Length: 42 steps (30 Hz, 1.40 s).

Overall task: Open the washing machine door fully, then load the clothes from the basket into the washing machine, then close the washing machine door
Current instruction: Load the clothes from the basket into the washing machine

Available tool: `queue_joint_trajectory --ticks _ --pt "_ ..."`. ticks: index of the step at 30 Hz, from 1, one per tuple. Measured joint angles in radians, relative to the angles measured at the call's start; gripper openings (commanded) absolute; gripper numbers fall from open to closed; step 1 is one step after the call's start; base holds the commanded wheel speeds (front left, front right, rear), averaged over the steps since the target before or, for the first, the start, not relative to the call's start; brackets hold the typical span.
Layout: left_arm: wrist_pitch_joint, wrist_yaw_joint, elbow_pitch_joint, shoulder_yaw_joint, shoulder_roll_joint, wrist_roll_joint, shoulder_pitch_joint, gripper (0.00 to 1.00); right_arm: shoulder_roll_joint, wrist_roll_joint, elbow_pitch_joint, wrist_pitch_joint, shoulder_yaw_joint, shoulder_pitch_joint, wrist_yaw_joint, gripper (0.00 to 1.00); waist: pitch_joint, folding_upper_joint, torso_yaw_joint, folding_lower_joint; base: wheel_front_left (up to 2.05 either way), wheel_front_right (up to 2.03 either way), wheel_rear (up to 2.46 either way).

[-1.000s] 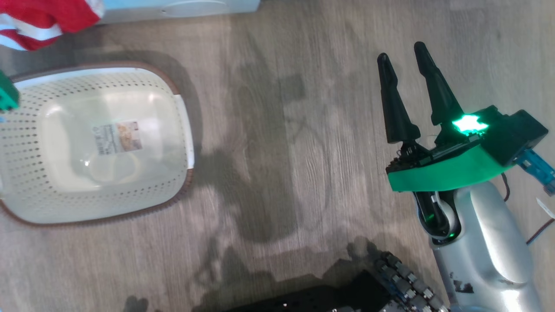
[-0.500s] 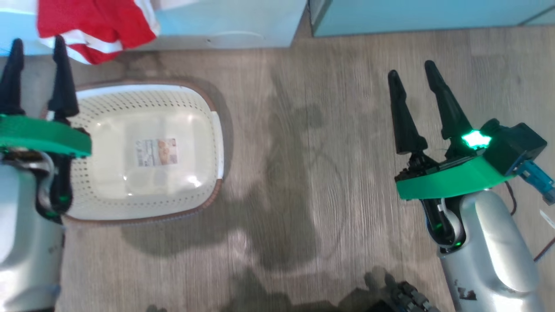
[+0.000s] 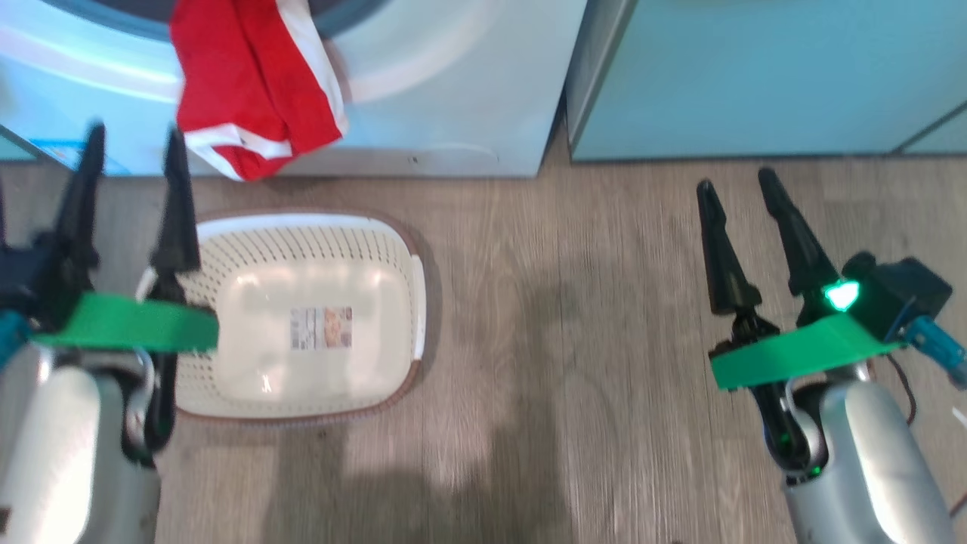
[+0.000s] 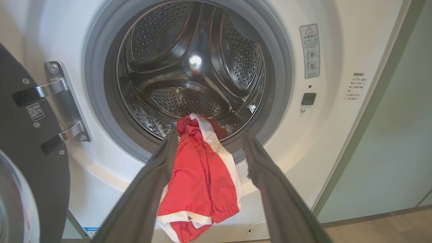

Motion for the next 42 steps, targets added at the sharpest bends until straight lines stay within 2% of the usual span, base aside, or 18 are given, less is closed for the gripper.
queue_joint_trajectory --ticks 8,17,22,27,32,42 --pt "0.000 0.002 -0.026 0.030 -0.018 0.040 0.161 1.00 0.001 -0.007 -0.024 0.034 -0.038 0.109 0.000 1.00 -0.115 0.0000 0.024 0.0000 0.00 0.00 0.00" --pt "0.009 0.001 -0.041 0.027 -0.042 0.034 0.283 1.00 0.002 -0.006 -0.054 0.070 -0.069 0.198 0.000 1.00 -0.214 0.0000 0.052 0.0000 0.00 0.00 0.00" --pt "0.033 -0.026 -0.016 -0.011 -0.039 0.034 0.297 1.00 0.004 -0.006 -0.066 0.086 -0.075 0.233 0.000 1.00 -0.258 0.0000 0.057 0.0000 0.00 0.00 0.00" --pt "0.045 -0.034 0.016 -0.022 -0.036 0.034 0.298 1.00 0.004 -0.006 -0.073 0.096 -0.078 0.264 0.000 1.00 -0.296 0.0000 0.056 0.0000 0.00 0.00 0.00" --pt "0.053 -0.035 0.036 -0.029 -0.032 0.027 0.334 1.00 0.005 -0.006 -0.079 0.105 -0.081 0.295 0.000 1.00 -0.336 0.0000 0.049 -0.0001 0.00 0.00 0.00" --pt "0.054 -0.028 0.036 -0.032 -0.028 0.018 0.343 1.00 0.006 -0.006 -0.091 0.105 -0.083 0.307 0.000 1.00 -0.344 0.0000 0.048 0.0000 0.00 0.00 0.00"
